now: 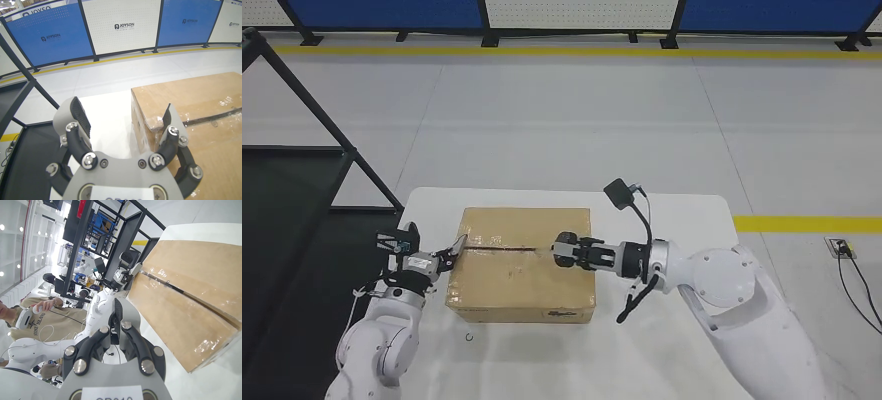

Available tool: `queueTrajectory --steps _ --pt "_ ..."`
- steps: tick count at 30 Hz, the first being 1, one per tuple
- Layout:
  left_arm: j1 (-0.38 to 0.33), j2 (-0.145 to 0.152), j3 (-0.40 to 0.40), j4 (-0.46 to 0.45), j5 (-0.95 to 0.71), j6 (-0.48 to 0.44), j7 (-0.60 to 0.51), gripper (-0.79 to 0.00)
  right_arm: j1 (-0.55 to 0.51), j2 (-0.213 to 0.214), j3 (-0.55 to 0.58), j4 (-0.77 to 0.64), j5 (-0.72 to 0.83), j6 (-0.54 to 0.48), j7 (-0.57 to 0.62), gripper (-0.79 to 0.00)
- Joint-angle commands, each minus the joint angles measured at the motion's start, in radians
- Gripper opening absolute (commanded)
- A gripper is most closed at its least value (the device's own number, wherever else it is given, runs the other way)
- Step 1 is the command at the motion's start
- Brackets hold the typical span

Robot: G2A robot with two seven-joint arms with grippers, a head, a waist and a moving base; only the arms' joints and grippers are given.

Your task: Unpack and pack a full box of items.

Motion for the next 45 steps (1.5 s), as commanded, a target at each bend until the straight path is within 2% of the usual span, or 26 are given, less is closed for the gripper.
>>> queueTrajectory --steps 1,28,40,45 --pt "-0.001 0.001 0.001 0.007 0.004 -0.001 0.001 0.000 0.000 0.000 0.000 -0.002 0.000 0.000 0.000 -0.785" --pt "0.012 0.010 0.018 0.019 -0.002 0.014 0.021 0.000 0.080 -0.017 -0.059 0.011 0.008 -0.078 -0.044 -0.785" --pt "0.014 0.015 0.019 0.023 -0.006 0.009 0.021 0.000 0.137 -0.026 -0.107 -0.004 -0.049 -0.111 -0.022 -0.785" --pt "0.011 0.017 0.021 0.028 -0.011 0.011 0.022 0.000 0.149 -0.031 -0.118 -0.017 -0.058 -0.142 -0.049 -0.785"
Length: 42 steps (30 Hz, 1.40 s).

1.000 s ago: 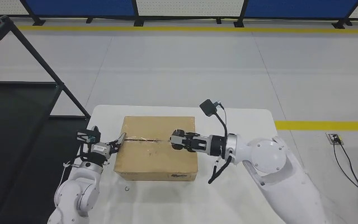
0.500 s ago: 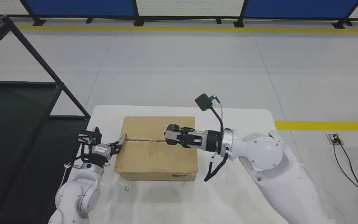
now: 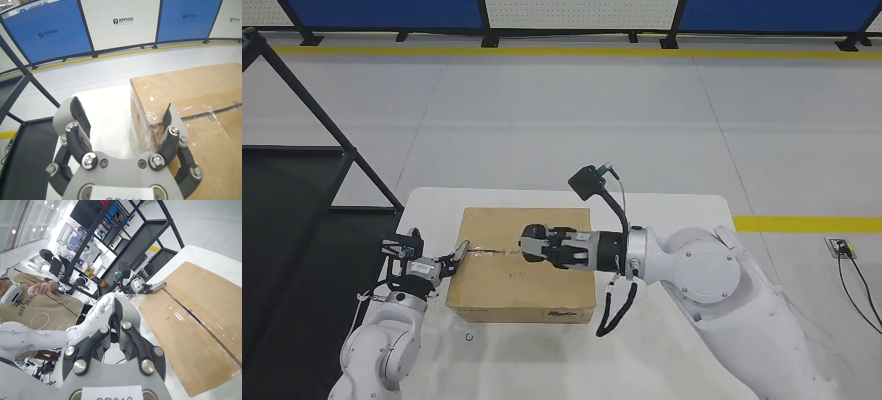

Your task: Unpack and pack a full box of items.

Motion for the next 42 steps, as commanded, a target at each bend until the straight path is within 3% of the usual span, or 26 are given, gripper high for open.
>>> queueTrajectory --steps 1,9,28,34,42 --pt "-0.001 0.001 0.001 0.002 -0.003 -0.001 0.000 0.000 0.004 -0.003 -0.005 -0.004 0.001 -0.009 -0.013 -0.785" --pt "-0.002 0.003 0.003 0.009 -0.010 -0.006 0.003 0.000 0.055 -0.019 -0.052 0.010 -0.031 0.006 -0.038 -0.785" --pt "-0.002 0.009 0.008 0.016 -0.024 -0.006 0.010 0.000 0.050 -0.032 -0.062 -0.021 -0.060 -0.122 -0.085 -0.785" --pt "0.000 0.011 0.008 0.015 -0.026 -0.005 0.012 0.000 0.050 -0.031 -0.046 0.002 -0.079 -0.057 -0.075 -0.785" --pt "0.003 0.014 0.009 0.011 -0.022 -0.007 0.010 0.000 0.031 -0.014 0.026 0.037 -0.053 -0.003 0.029 -0.785"
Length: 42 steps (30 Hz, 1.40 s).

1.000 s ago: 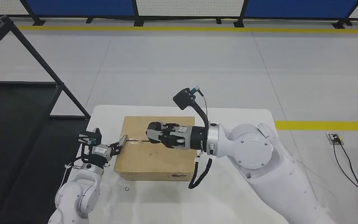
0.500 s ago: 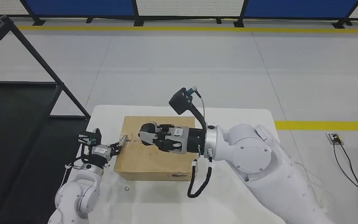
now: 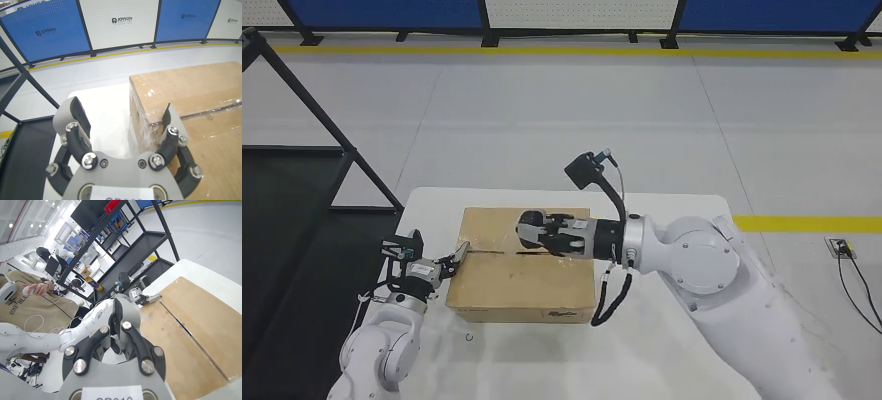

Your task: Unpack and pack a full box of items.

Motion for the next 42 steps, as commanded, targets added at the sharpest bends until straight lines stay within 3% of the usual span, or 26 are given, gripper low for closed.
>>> queueTrajectory --steps 1,17,24,42 --pt "0.001 0.001 0.001 -0.001 0.001 0.000 0.000 0.000 -0.012 0.006 0.022 -0.002 0.000 0.012 0.027 -0.785" --pt "0.003 0.004 0.013 -0.006 0.006 0.014 -0.002 0.000 -0.117 0.047 0.155 -0.079 -0.012 0.042 0.107 -0.785" --pt "0.006 0.005 0.009 -0.007 -0.002 0.020 0.000 0.000 -0.141 0.053 0.163 -0.128 -0.021 0.022 0.079 -0.785" --pt "0.012 0.010 0.007 -0.009 -0.008 0.017 0.002 0.000 -0.121 0.066 0.164 -0.062 -0.046 0.120 0.145 -0.785"
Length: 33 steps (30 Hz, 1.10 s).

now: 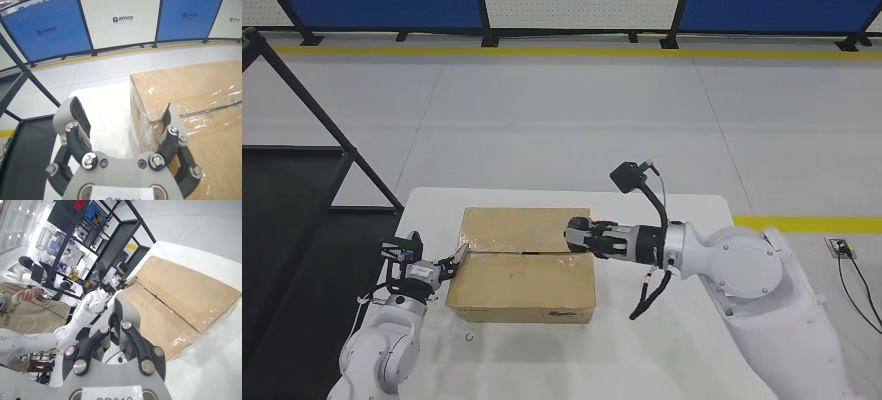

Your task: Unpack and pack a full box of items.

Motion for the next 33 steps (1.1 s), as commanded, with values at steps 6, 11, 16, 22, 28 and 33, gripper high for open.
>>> queueTrajectory --steps 6,11,16,22,28,33 --pt "-0.002 0.002 0.002 0.002 -0.002 -0.004 -0.001 0.000 -0.017 0.015 0.051 0.048 0.040 0.025 0.065 -0.785" --pt "-0.005 0.002 0.005 0.004 -0.003 -0.002 -0.002 0.000 -0.008 0.022 0.069 0.094 0.067 0.034 0.094 -0.785" --pt "-0.006 0.003 0.008 0.006 -0.005 -0.001 0.001 0.000 0.019 0.027 0.067 0.155 0.073 0.064 0.145 -0.785" --pt "-0.008 0.004 0.011 0.006 -0.008 0.005 0.002 0.000 0.038 0.032 0.057 0.225 0.073 0.078 0.160 -0.785" --pt "-0.011 0.004 0.015 0.007 -0.006 0.010 0.001 0.000 0.046 0.034 0.035 0.291 0.074 0.078 0.169 -0.785" --pt "-0.014 0.005 0.019 0.010 -0.003 0.010 -0.002 0.000 0.038 0.037 0.029 0.324 0.089 0.057 0.160 -0.785"
